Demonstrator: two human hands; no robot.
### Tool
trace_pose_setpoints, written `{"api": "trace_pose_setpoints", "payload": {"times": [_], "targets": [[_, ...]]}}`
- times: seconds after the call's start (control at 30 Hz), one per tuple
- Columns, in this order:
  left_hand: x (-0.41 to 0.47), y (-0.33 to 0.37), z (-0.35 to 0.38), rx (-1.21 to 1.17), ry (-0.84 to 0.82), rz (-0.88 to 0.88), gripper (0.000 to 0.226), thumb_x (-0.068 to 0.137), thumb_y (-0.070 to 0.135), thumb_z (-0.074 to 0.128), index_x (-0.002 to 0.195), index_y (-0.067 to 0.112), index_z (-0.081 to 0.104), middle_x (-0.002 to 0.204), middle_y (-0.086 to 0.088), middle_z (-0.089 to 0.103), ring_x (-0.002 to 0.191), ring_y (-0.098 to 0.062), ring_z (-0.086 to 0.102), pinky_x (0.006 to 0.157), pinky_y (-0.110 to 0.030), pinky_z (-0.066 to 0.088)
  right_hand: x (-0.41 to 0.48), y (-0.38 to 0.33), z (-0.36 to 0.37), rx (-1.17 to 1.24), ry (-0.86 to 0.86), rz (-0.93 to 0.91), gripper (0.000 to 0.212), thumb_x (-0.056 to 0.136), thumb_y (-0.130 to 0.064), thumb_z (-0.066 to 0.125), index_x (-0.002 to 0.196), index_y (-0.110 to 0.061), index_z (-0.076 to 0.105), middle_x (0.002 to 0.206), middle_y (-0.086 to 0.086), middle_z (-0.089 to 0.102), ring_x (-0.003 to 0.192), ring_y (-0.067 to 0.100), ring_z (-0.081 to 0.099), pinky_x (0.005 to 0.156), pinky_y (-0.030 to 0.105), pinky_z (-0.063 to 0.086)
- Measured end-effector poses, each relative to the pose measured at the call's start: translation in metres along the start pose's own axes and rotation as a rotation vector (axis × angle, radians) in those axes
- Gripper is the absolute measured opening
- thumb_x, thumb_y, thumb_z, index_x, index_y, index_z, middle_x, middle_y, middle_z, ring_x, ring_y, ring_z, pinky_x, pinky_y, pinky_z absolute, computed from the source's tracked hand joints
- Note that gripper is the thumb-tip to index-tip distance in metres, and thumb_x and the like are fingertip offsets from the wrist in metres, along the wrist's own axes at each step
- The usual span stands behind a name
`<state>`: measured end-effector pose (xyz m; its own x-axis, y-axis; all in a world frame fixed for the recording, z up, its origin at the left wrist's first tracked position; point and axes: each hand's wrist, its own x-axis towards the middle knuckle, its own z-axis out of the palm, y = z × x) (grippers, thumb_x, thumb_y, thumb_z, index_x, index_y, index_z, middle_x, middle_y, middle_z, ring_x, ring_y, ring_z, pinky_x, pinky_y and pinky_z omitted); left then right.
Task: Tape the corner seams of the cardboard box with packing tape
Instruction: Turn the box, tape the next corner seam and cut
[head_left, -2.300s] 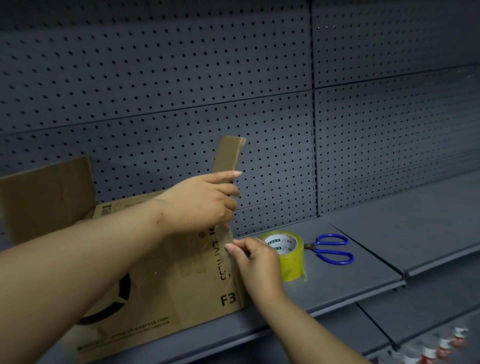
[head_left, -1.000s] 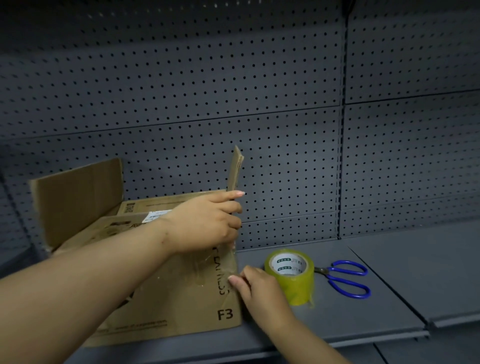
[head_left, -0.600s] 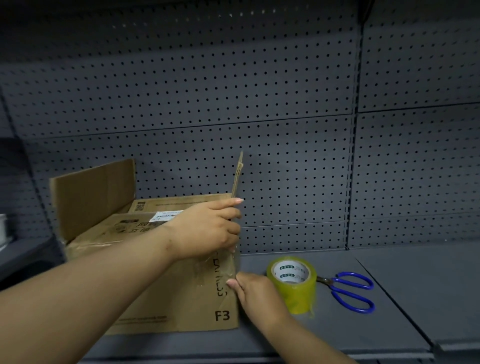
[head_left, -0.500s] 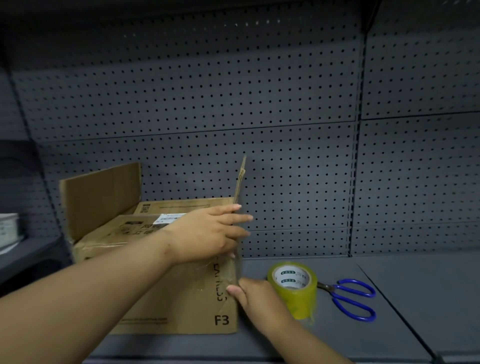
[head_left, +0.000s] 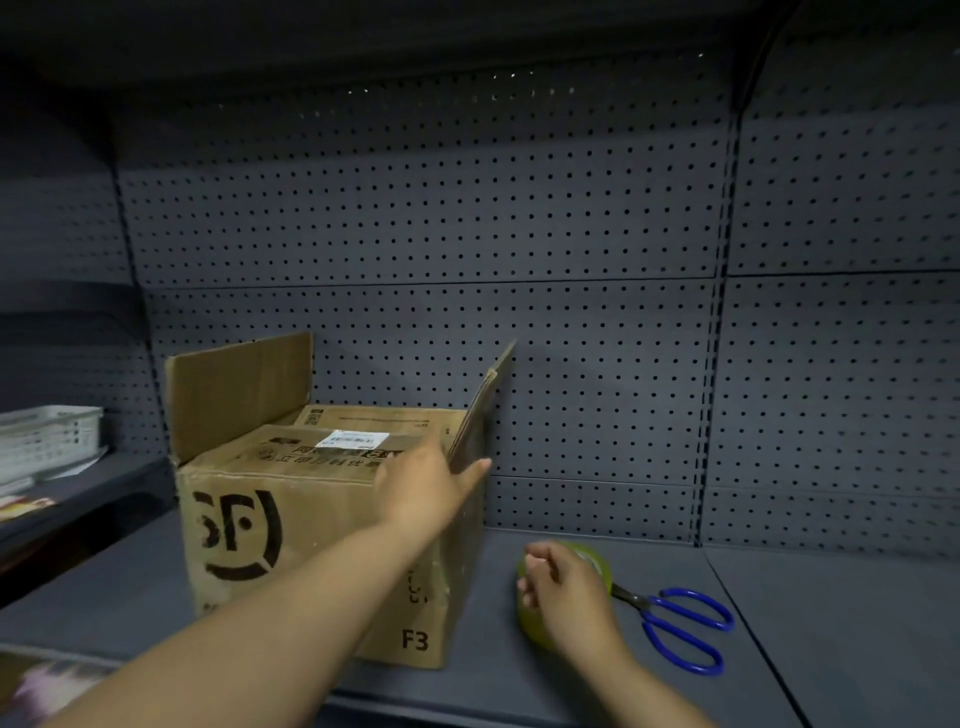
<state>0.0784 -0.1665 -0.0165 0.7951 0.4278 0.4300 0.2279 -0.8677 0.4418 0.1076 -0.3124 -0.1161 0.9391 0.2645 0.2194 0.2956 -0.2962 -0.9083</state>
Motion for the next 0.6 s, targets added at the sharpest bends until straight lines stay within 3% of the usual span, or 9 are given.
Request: {"api": "trace_pose_setpoints", "payload": {"times": [0.1,0.17,0.3,0.4,0.47,0.6], "targets": [[-0.006,-0.005,-0.003,0.007,0.038,0.037,0.029,0.095,0.036,0.043,0.115,0.022,0.058,0.105,-0.006,0.068,0.098,-0.026,0.060,0.095,-0.040,0.043,-0.004,0.000,-0.011,-0.005,0.004,0.002,0.017,0.094,-0.013,0.046,0.088,-0.023,0.058,0.071,-0.004,0.062,0.063,0.008,0.056,0.069,0.022,0.049],[-0.013,-0.011,-0.012,-0.072,0.029,0.033,0.029,0.096,0.034,0.042,0.113,0.018,0.060,0.106,-0.007,0.068,0.098,-0.028,0.061,0.088,-0.038,0.047,-0.003,-0.001,-0.015,-0.011,0.021,-0.004,0.015,0.094,-0.016,0.048,0.087,-0.023,0.059,0.073,-0.003,0.064,0.067,0.011,0.059,0.074,0.029,0.051],[-0.035,-0.031,-0.042,-0.182,-0.046,0.025,0.030,0.096,0.032,0.044,0.114,0.015,0.060,0.115,-0.005,0.065,0.105,-0.023,0.058,0.088,-0.032,0.046,-0.002,-0.013,-0.015,-0.012,0.026,-0.014,0.022,0.092,-0.026,0.052,0.110,-0.017,0.061,0.095,0.001,0.068,0.090,0.017,0.064,0.088,0.040,0.053],[-0.056,-0.053,-0.074,-0.333,-0.107,0.010,0.023,0.095,0.031,0.047,0.103,0.017,0.063,0.107,0.001,0.067,0.098,-0.016,0.061,0.086,-0.030,0.046,0.000,-0.027,-0.010,-0.008,0.083,-0.030,0.026,0.092,-0.028,0.051,0.114,-0.016,0.059,0.102,0.005,0.068,0.089,0.021,0.063,0.084,0.044,0.053],[-0.067,-0.073,-0.096,-0.422,-0.161,0.000,0.017,0.092,0.033,0.050,0.097,0.022,0.064,0.100,0.008,0.068,0.096,-0.011,0.062,0.085,-0.026,0.046,-0.001,-0.037,-0.007,0.002,0.128,-0.049,0.027,0.093,-0.027,0.048,0.117,-0.016,0.058,0.109,0.007,0.067,0.089,0.023,0.061,0.082,0.040,0.053],[-0.072,-0.131,-0.137,-0.554,-0.245,-0.034,0.021,0.083,0.034,0.058,0.100,0.023,0.064,0.100,0.015,0.070,0.099,-0.001,0.062,0.097,-0.022,0.041,-0.005,-0.055,0.006,-0.045,0.148,-0.100,0.031,0.096,-0.020,0.043,0.124,-0.013,0.055,0.125,0.005,0.060,0.113,0.022,0.056,0.088,0.027,0.040]]}}
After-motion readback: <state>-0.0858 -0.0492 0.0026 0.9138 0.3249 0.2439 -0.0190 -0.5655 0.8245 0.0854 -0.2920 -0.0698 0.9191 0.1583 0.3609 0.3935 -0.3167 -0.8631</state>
